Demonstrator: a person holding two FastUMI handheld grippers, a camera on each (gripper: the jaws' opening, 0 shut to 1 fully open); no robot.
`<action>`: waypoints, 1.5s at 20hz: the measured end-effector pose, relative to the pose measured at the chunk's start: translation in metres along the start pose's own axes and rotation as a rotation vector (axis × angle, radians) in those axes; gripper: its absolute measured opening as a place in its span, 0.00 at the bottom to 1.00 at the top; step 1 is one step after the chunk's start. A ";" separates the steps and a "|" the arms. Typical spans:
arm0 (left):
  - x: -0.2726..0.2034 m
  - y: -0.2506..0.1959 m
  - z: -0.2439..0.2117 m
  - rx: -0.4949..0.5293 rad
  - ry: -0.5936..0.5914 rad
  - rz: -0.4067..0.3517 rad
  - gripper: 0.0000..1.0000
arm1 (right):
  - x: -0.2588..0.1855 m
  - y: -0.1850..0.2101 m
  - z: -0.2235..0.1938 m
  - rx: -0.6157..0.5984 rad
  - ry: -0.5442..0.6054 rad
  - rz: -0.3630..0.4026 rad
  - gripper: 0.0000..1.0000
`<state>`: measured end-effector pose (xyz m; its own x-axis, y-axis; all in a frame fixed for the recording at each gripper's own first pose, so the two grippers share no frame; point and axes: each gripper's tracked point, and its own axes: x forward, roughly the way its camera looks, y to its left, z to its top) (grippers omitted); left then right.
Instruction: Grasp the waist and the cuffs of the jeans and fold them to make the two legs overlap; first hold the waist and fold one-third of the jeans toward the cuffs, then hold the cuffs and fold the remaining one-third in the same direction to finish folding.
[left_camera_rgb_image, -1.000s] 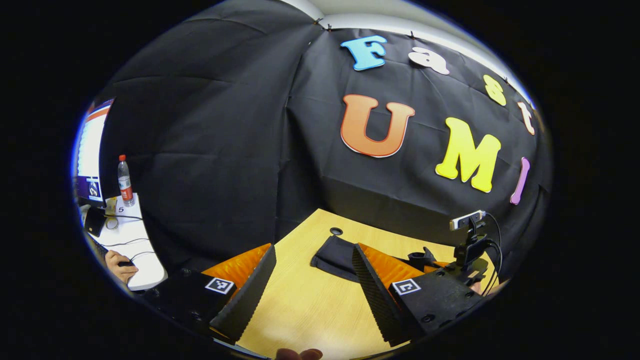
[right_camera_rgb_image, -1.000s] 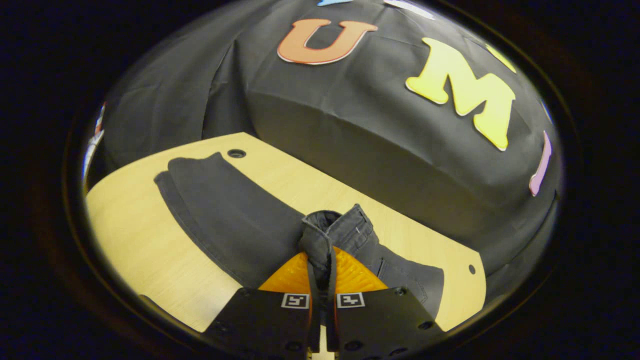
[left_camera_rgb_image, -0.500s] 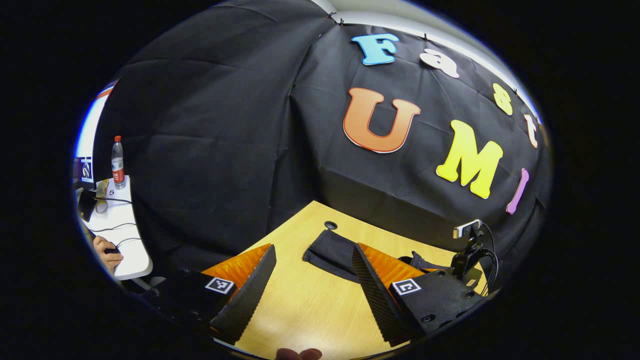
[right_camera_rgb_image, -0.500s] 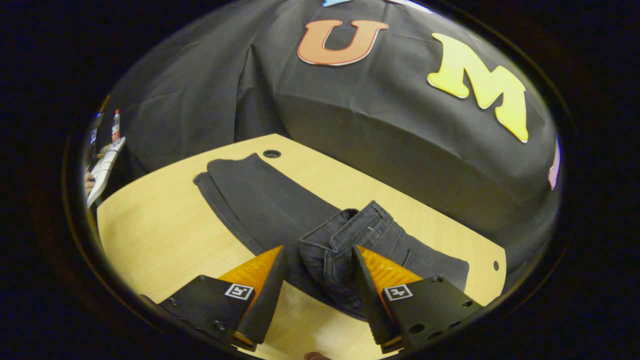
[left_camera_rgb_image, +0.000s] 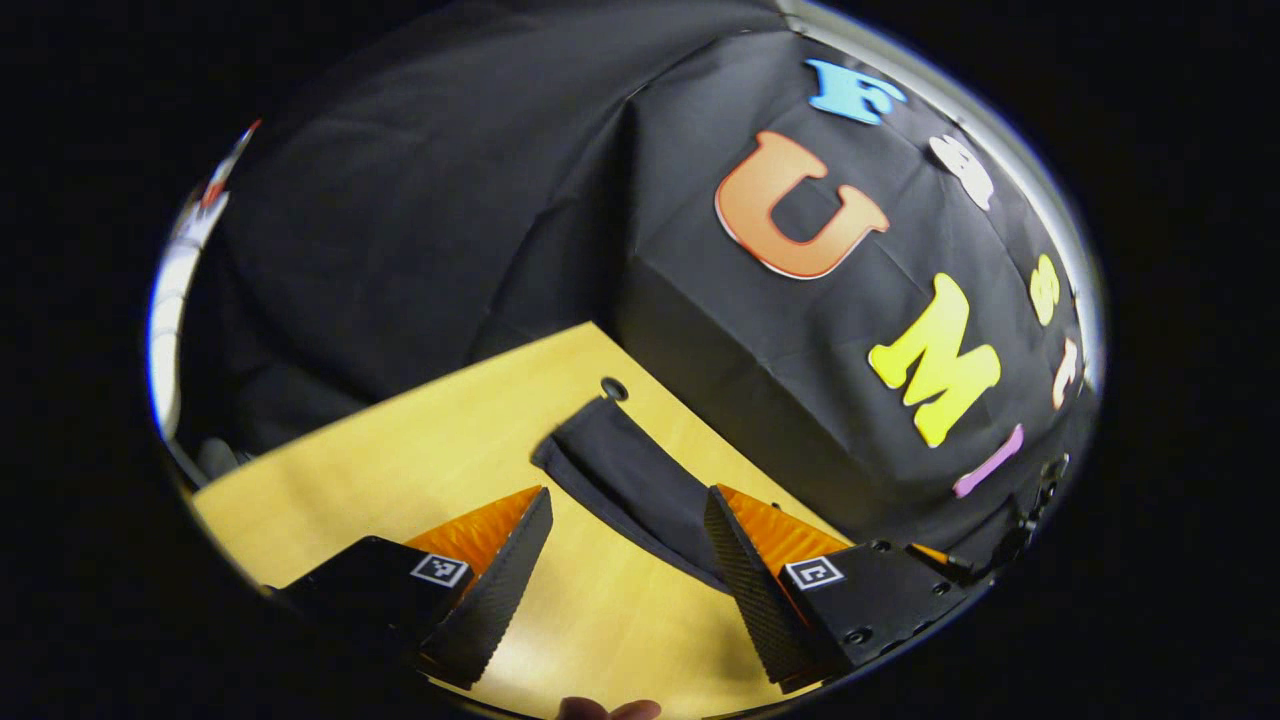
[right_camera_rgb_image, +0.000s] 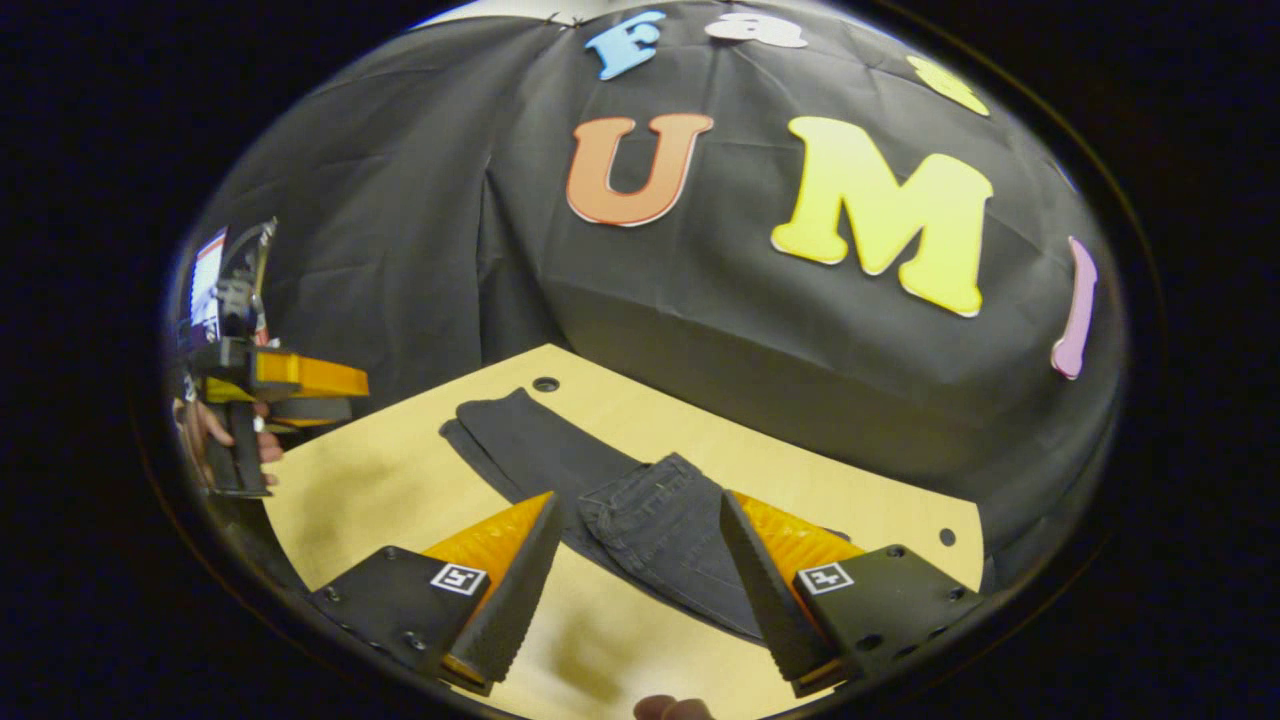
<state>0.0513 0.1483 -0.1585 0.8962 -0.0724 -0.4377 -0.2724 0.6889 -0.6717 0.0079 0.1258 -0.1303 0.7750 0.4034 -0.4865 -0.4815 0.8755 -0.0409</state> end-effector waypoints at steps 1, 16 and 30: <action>0.014 0.006 -0.004 -0.085 0.024 -0.009 0.99 | -0.014 -0.015 0.003 0.005 -0.005 -0.025 0.97; 0.148 0.054 -0.004 -0.620 0.094 0.092 0.98 | -0.085 -0.138 -0.039 0.195 0.083 -0.298 0.97; 0.192 0.051 -0.012 -0.673 0.123 0.154 0.22 | -0.104 -0.158 -0.056 0.271 0.111 -0.396 0.95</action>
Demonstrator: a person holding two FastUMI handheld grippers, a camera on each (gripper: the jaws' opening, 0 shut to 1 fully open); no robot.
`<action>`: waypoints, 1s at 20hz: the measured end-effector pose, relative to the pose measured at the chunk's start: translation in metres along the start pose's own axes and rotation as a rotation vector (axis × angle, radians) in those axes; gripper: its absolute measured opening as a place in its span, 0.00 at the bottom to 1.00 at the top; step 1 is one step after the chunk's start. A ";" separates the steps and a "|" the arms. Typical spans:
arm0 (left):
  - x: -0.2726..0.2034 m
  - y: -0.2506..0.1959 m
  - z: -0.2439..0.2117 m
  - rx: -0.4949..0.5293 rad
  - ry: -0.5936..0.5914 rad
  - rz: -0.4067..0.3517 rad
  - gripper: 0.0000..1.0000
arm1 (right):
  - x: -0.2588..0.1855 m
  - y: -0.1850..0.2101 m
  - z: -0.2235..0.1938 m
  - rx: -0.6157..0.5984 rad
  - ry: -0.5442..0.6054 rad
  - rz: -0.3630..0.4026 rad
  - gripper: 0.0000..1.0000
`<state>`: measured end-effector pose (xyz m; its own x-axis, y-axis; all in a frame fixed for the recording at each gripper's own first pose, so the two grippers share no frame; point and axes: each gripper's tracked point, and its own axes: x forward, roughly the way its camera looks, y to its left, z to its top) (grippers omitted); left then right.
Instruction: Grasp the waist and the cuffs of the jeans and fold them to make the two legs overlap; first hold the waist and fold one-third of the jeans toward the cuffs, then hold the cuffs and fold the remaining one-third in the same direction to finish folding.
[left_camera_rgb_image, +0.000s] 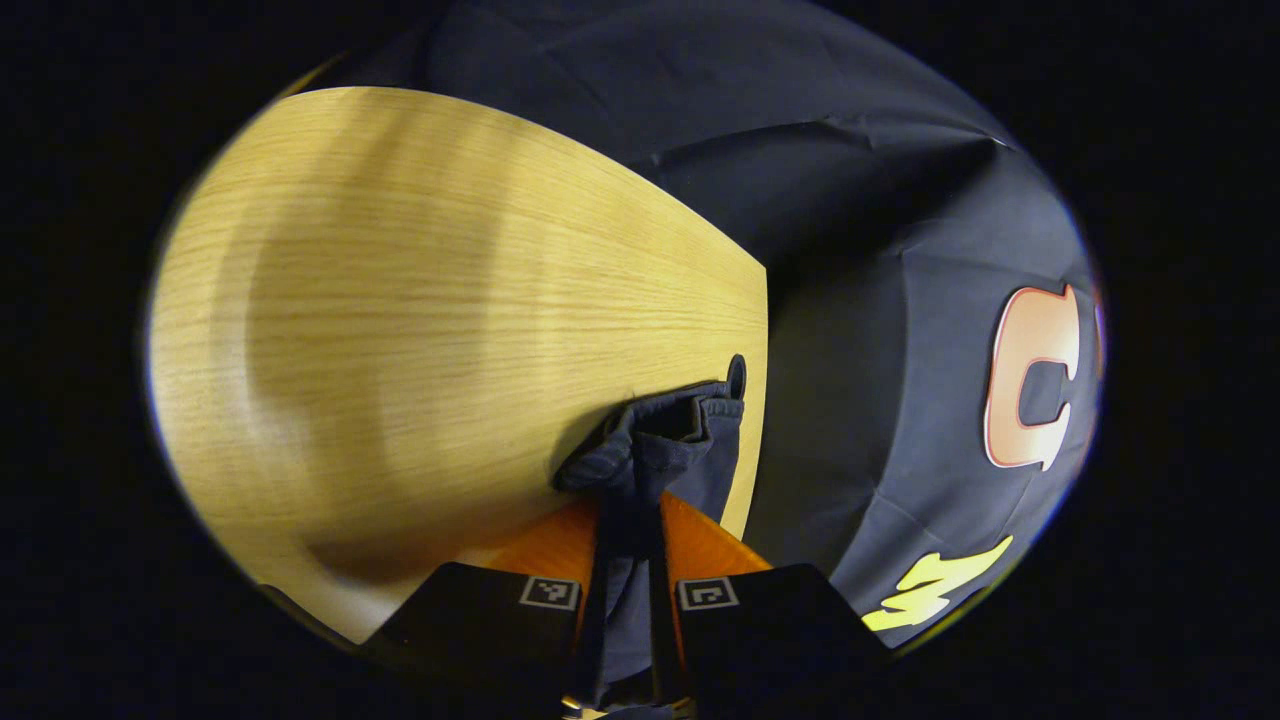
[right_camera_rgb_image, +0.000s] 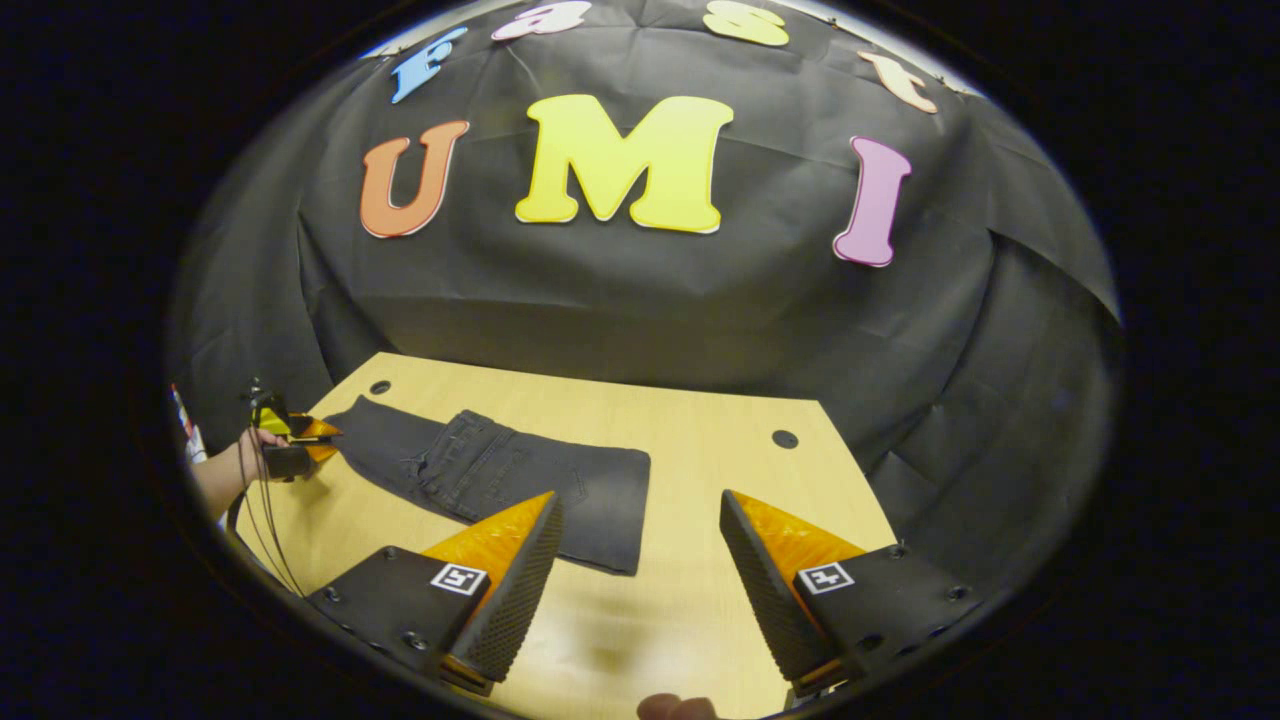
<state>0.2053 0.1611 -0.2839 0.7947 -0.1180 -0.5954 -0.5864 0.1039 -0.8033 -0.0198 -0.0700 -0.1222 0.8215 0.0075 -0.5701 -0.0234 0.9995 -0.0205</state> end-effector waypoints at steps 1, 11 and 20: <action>-0.001 -0.006 -0.001 0.007 0.000 -0.014 0.15 | -0.004 -0.002 -0.001 -0.001 -0.005 -0.008 0.95; -0.073 -0.136 -0.079 0.540 -0.069 -0.194 0.08 | -0.046 -0.047 -0.008 0.111 -0.093 -0.050 0.96; -0.068 -0.186 -0.280 1.329 -0.063 -0.295 0.08 | -0.105 -0.148 -0.041 0.214 -0.117 -0.218 0.97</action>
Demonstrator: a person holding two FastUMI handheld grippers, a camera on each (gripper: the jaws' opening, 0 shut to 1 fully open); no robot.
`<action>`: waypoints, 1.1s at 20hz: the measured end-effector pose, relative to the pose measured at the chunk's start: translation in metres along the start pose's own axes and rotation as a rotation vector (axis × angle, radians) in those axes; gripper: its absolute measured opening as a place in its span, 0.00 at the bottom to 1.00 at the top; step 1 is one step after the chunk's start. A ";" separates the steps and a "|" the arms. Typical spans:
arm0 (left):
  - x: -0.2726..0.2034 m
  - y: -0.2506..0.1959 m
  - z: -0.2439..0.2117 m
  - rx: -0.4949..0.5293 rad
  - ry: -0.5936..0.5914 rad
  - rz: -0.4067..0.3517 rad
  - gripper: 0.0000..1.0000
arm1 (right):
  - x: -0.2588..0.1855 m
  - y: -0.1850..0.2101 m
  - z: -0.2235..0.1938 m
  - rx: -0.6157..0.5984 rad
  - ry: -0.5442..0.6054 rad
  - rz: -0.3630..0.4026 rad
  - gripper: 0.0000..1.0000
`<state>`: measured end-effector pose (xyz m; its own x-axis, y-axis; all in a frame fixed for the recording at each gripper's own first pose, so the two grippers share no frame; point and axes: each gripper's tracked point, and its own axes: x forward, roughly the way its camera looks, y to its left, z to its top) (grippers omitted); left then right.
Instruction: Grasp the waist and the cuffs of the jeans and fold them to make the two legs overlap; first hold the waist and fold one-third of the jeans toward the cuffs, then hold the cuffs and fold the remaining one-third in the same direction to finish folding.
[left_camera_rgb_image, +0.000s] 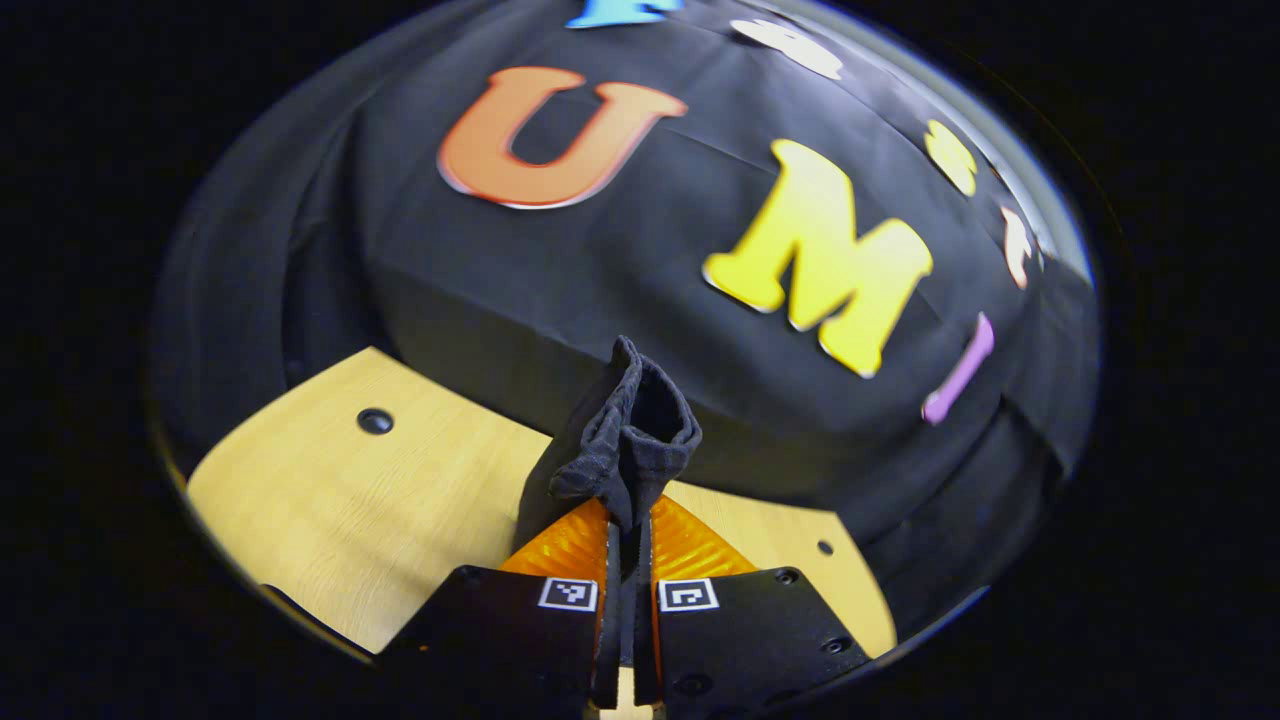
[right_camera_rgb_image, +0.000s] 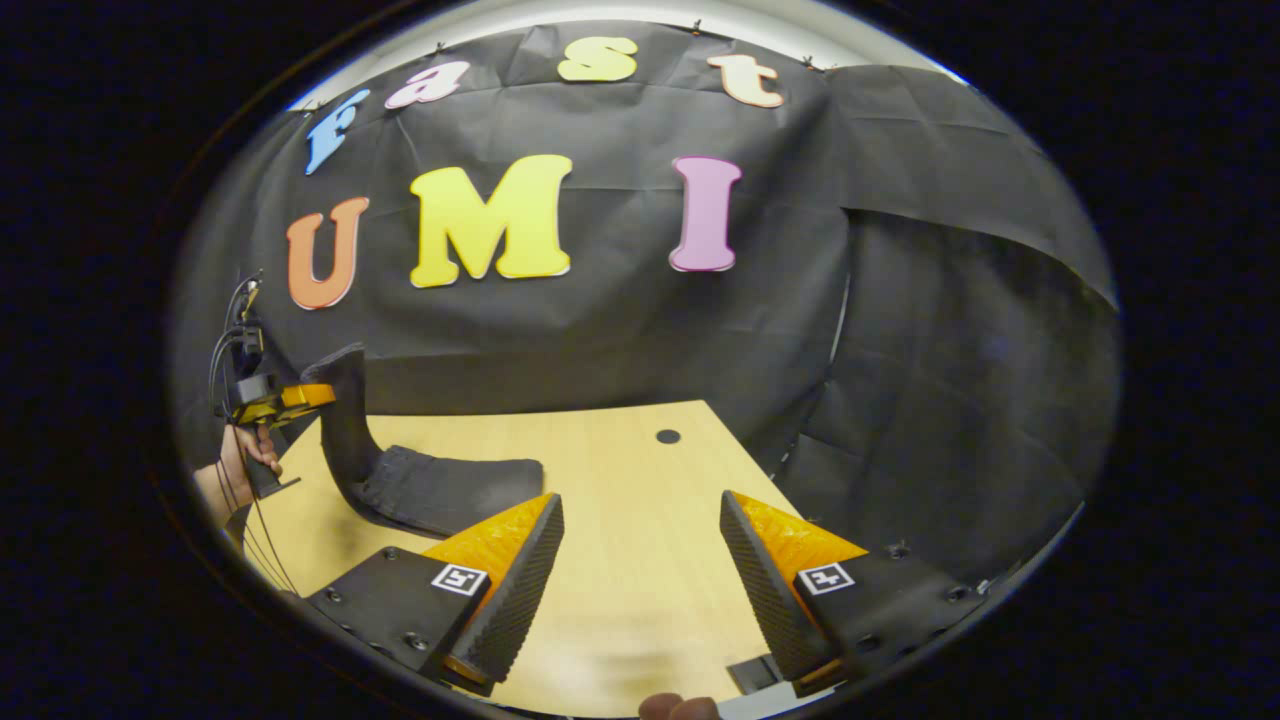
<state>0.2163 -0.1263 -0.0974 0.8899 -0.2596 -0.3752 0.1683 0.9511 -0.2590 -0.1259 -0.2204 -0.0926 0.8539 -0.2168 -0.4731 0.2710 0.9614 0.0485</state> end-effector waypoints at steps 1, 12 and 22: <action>0.010 -0.011 -0.016 0.075 0.011 -0.018 0.08 | -0.002 -0.013 -0.005 0.011 0.009 -0.025 0.95; 0.083 -0.008 -0.190 0.331 0.195 0.033 0.16 | -0.004 -0.072 -0.042 -0.016 0.115 -0.152 0.97; 0.051 -0.051 -0.181 0.245 0.193 -0.069 1.00 | 0.021 -0.031 -0.021 -0.046 0.073 -0.026 0.96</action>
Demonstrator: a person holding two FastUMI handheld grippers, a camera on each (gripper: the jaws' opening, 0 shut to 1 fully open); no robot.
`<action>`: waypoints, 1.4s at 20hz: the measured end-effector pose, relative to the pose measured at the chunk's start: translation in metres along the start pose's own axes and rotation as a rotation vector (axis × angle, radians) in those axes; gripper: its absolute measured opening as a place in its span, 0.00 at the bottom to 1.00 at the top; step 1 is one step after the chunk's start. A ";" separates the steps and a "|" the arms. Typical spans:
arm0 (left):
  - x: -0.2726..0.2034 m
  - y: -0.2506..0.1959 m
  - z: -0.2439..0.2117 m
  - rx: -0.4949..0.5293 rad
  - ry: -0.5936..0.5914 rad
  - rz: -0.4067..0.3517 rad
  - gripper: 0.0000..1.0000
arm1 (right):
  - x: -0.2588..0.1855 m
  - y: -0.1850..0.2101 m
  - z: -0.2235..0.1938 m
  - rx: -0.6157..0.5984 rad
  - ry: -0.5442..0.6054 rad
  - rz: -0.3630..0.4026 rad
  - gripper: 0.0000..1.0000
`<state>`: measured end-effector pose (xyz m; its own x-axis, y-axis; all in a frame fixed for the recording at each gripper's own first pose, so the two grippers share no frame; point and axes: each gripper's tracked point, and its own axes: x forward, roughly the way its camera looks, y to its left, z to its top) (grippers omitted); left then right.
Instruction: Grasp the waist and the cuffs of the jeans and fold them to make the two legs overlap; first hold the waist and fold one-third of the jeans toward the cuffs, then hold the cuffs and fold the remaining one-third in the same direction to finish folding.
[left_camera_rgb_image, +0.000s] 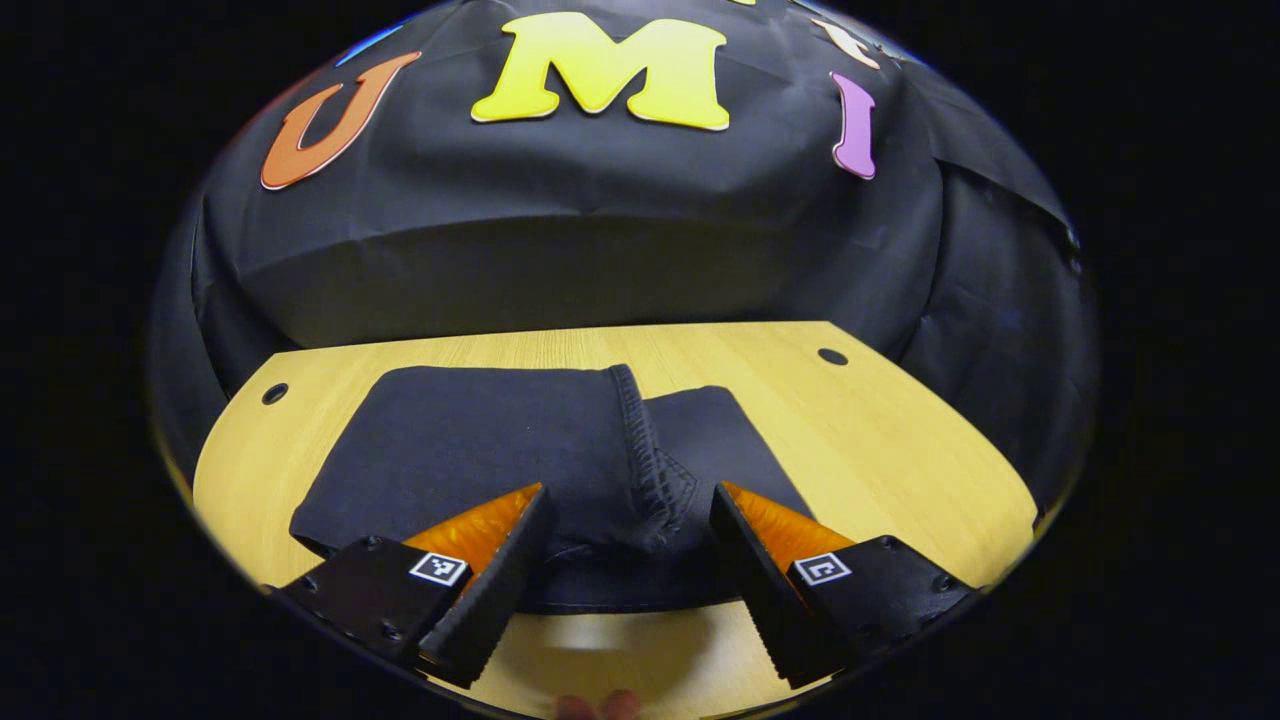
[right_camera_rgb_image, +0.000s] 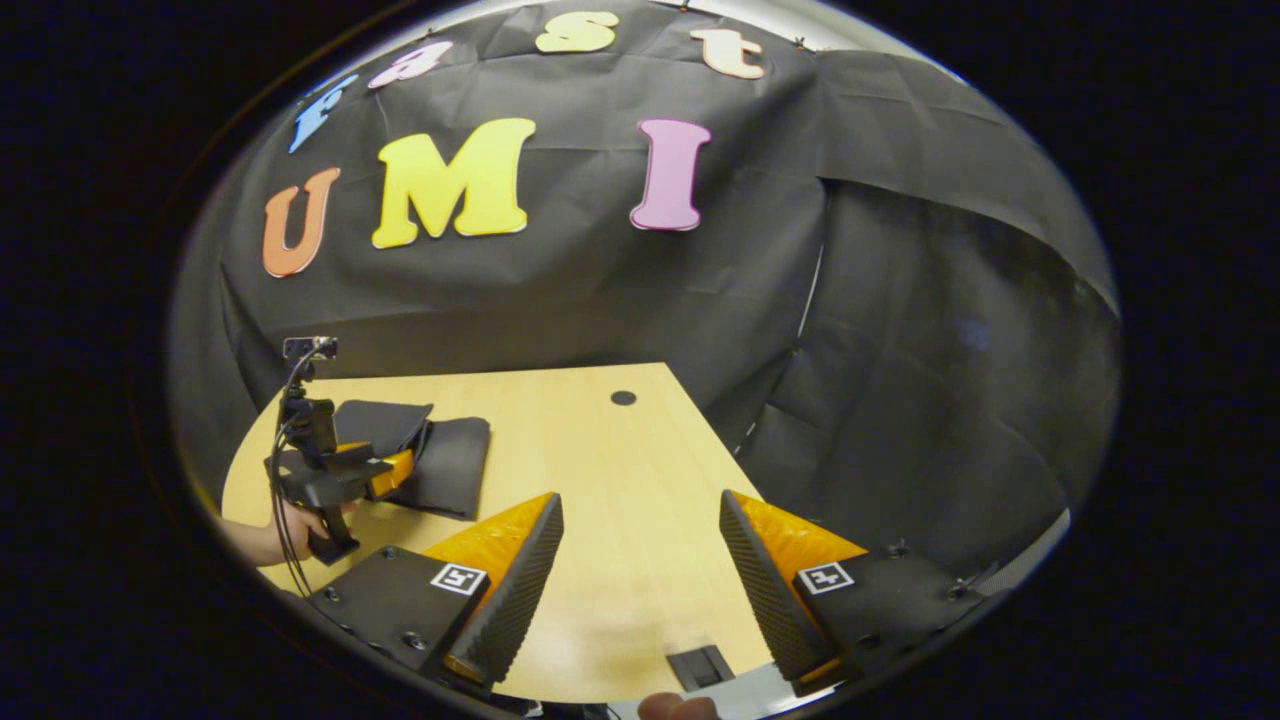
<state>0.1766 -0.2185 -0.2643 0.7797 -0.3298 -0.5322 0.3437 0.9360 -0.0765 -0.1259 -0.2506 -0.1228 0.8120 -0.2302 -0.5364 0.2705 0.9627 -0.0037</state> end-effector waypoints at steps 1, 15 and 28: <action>-0.009 -0.003 0.005 -0.018 -0.010 -0.010 1.00 | 0.000 0.008 0.008 -0.008 -0.020 0.018 0.97; -0.253 0.078 0.209 -0.050 -0.485 0.251 0.98 | -0.012 0.181 0.157 -0.024 -0.427 0.335 0.95; -0.313 0.091 0.230 0.001 -0.568 0.353 0.98 | -0.054 0.209 0.169 -0.068 -0.567 0.319 0.95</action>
<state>0.0840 -0.0582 0.0890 0.9998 -0.0180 0.0013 0.0180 0.9996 0.0221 -0.0258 -0.0608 0.0475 0.9989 0.0470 0.0087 -0.0472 0.9987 0.0189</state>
